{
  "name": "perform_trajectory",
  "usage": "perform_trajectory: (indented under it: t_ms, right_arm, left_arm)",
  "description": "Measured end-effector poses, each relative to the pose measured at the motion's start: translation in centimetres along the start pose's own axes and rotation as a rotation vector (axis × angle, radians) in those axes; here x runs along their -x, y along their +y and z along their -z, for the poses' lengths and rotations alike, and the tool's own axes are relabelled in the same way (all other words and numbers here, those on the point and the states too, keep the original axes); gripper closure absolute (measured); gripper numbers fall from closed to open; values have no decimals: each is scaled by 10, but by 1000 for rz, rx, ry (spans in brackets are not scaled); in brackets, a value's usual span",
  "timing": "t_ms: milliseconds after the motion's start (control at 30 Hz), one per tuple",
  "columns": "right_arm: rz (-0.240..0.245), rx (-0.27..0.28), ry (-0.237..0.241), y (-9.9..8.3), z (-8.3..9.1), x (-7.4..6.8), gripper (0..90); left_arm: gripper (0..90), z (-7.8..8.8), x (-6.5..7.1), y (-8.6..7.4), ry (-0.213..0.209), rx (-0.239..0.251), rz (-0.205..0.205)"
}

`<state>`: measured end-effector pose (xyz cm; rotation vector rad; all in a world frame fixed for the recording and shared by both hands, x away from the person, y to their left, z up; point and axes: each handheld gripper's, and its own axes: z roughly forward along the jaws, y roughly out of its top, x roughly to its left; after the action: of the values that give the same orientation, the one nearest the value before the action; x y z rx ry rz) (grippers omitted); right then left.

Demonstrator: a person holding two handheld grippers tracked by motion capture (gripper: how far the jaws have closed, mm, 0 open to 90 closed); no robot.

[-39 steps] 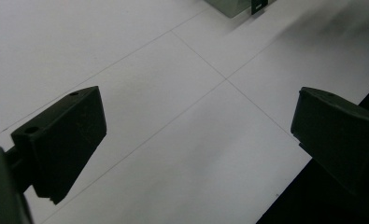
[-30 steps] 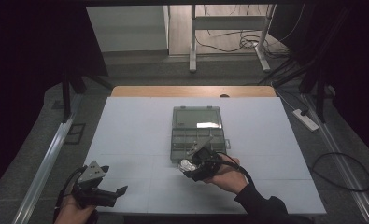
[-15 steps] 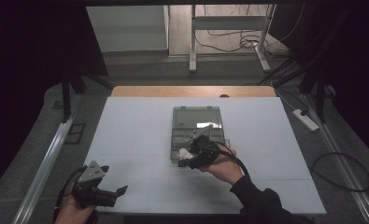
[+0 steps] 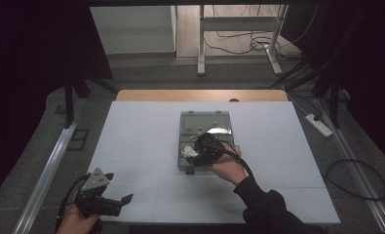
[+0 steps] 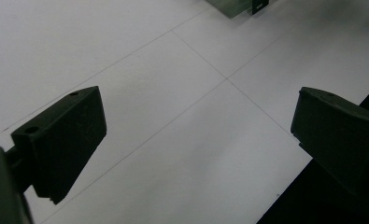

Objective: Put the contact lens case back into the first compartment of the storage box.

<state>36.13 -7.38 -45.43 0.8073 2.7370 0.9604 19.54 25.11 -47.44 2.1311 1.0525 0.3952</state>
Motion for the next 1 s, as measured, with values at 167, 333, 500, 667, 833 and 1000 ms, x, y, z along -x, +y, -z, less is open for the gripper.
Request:
perform_trajectory:
  t_ms: [167, 333, 500, 667, 833, 1000]
  right_arm:
    - [-17, 7, -13, 6, -4, 4, 487]
    - [-39, 12, -21, 11, -11, 7, 487]
    - [-45, 2, -39, 15, -18, 8, 487]
    - [-55, 3, -60, 20, -24, 12, 487]
    - [-63, 6, -75, 24, -31, 16, 487]
    - [-91, 12, -101, 29, -38, 19, 487]
  left_arm:
    - [34, 0, 0, 0, 1, 1, -1]
    - [34, 0, 0, 0, 0, 3, 2]
    - [34, 0, 0, 0, 0, 4, 2]
    - [34, 0, 0, 0, 2, -2, -4]
    - [34, 0, 0, 0, 2, -3, -5]
    - [34, 0, 1, 0, 2, -5, -8]
